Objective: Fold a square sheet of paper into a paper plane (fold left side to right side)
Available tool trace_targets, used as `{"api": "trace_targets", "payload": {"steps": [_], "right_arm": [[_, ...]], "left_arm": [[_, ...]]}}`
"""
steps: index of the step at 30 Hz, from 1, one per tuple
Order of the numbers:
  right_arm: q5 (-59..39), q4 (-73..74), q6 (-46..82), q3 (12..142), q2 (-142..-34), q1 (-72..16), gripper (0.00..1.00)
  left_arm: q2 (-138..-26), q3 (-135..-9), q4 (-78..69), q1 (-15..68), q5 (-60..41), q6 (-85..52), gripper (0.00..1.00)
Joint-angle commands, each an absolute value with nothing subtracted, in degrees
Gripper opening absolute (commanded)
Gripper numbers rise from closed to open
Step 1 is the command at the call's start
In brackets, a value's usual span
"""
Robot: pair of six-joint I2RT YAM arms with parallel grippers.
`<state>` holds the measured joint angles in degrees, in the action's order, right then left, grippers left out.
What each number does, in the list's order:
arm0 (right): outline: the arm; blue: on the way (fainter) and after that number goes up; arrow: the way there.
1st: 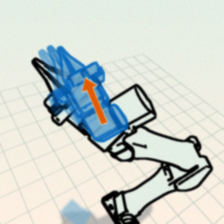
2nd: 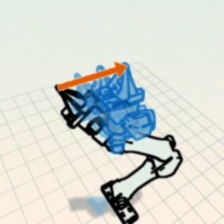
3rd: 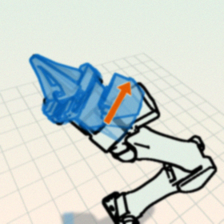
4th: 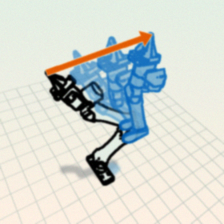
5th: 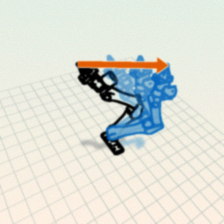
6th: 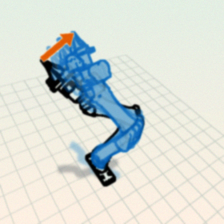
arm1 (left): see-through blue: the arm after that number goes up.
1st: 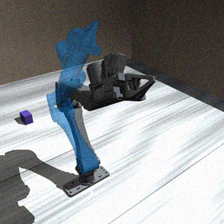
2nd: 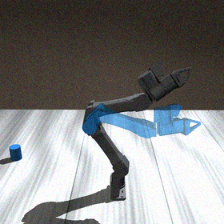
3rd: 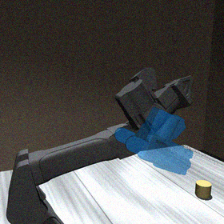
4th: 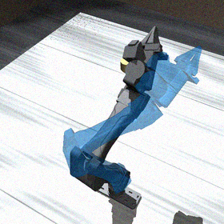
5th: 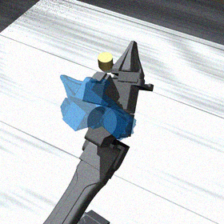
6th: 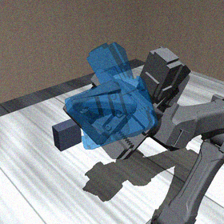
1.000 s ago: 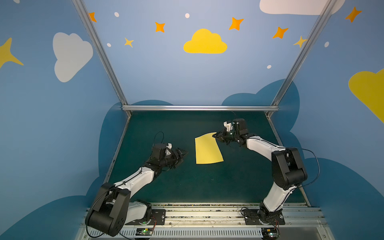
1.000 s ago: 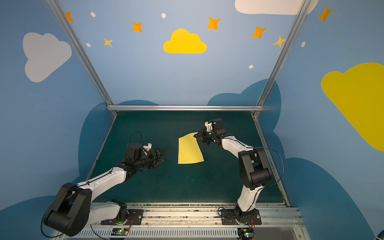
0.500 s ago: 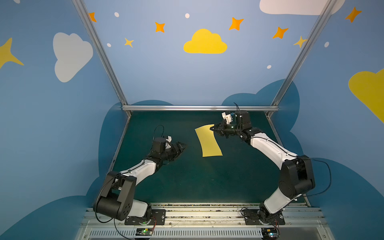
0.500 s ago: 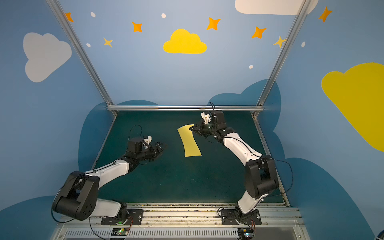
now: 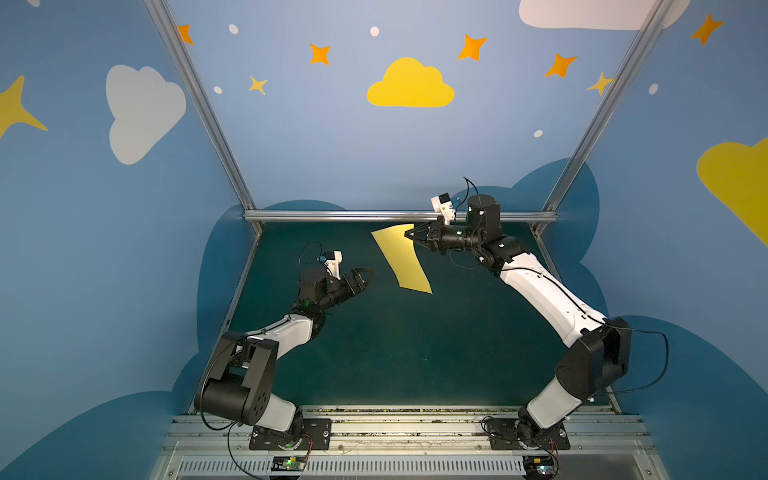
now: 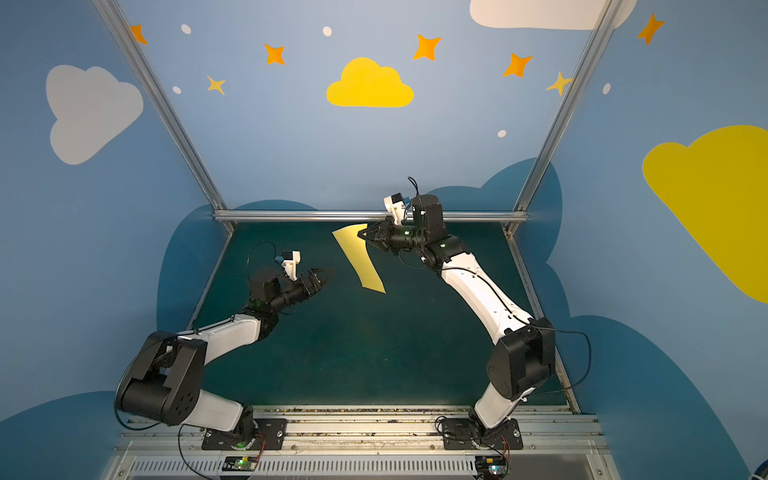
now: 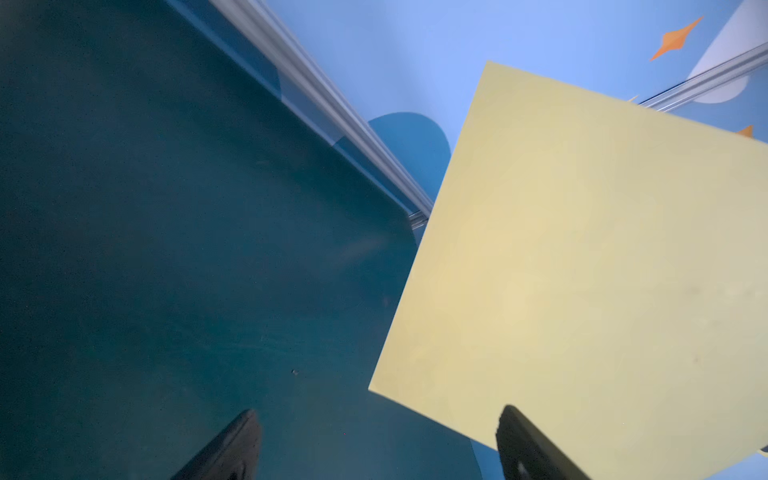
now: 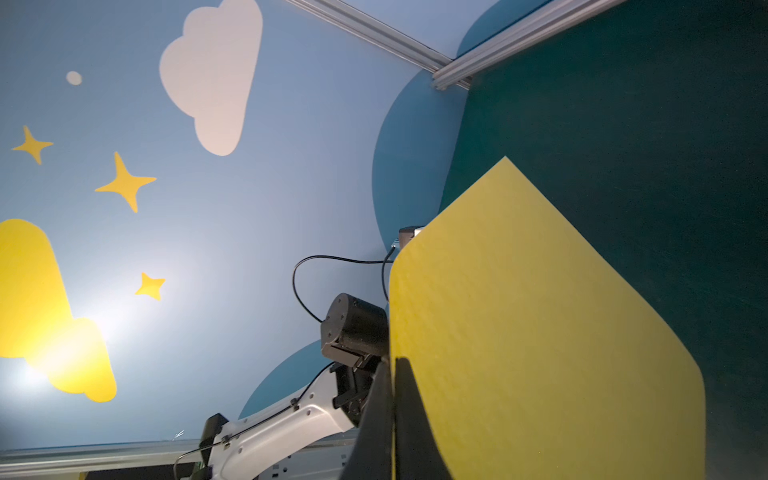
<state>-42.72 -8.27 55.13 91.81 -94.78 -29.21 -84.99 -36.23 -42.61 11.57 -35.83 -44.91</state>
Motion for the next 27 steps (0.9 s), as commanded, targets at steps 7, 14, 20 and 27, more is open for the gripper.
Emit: {"api": "trace_targets", "payload": {"steps": [7,14,20,27], "right_arm": [[-44.6,-8.1,58.2,100.5,-93.3,-31.6,0.0],[-44.6,-5.9,60.3,102.7,-92.8,-33.2,0.0],[-44.0,-5.3,60.6,103.0,-91.9,-34.2,0.0],[-43.8,-4.6,60.7,102.5,-91.5,-34.2,0.0]], "left_arm": [[-85.1,-40.1,-59.3,8.7,-42.8,-46.5,0.9],[-88.1,-46.0,-65.3,7.0,-47.1,-52.8,0.9],[-91.2,-49.4,-66.3,6.4,-49.1,-54.9,0.91],[-96.4,-52.4,-77.0,6.3,-53.6,-65.0,0.92]]}}
